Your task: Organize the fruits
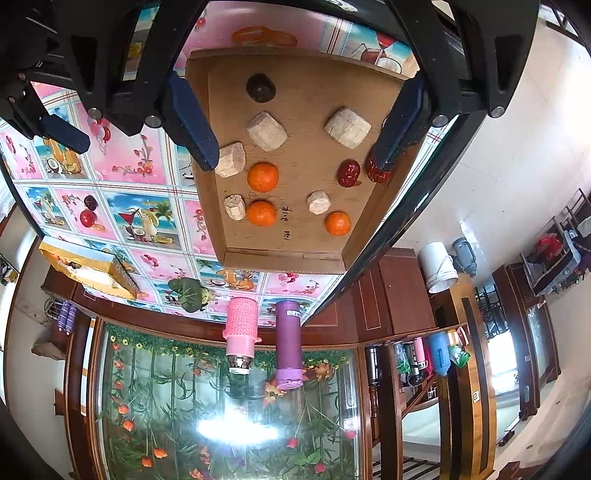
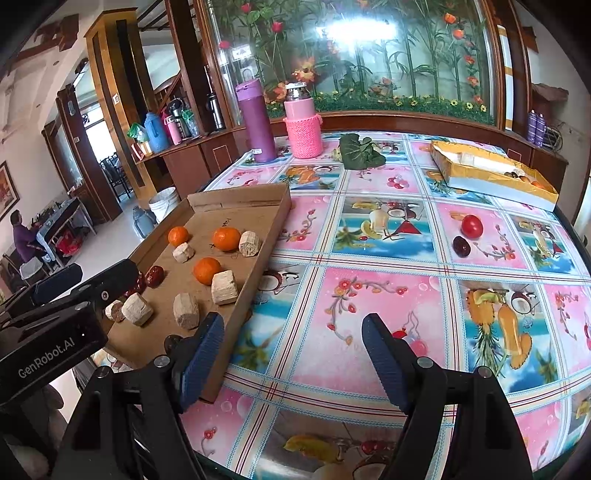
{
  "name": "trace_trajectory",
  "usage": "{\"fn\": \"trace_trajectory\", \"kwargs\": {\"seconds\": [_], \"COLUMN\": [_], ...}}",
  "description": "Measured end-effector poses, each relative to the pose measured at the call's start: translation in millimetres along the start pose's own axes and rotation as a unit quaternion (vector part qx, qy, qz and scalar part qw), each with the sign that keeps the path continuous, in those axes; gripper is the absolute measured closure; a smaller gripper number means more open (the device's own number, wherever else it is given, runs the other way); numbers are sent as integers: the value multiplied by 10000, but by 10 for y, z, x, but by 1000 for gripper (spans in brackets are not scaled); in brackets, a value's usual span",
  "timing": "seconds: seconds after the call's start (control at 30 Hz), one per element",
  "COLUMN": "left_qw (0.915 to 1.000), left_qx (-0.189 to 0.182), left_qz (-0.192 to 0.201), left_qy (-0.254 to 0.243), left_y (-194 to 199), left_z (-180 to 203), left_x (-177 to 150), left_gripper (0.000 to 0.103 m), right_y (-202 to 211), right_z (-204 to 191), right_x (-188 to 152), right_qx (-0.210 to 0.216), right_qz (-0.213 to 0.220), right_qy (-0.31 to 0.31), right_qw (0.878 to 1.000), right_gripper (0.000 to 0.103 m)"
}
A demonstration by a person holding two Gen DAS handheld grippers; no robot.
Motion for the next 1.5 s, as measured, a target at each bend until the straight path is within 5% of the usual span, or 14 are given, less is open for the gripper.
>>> {"fn": "trace_trajectory", "kwargs": {"seconds": [1.1,1.27,1.5], "left_qw": [9993,9987,9959], "left_qx": [-63,-139,-542], "left_qz": [-158,-238,-406], "left_qy": [-334,-433,-593], "left_y": [-70,-94,-181], "left_z": [290,426,773], "left_x": [-35,14,134], "left_gripper": [17,17,17], "right_y": [-91,20,447], "right_z": [167,437,1356], "right_x": [-94,-99,-82], "right_qx": [73,-50,-930], "right_qz": [-168,-95,17], "right_qy": [-197,-361,-817], "right_qw": [9996,9993,9923], "right_gripper": [18,18,18]}}
Point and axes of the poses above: each gripper's, at about its wrist camera, not at the fingertips, and y roughly against the way its jaws point, z to its right, x to its top, the point moved 1 cm from there along -y, roughly the way its jaws point, and after that the axes turned 14 degrees about x, right-handed, at the moved point
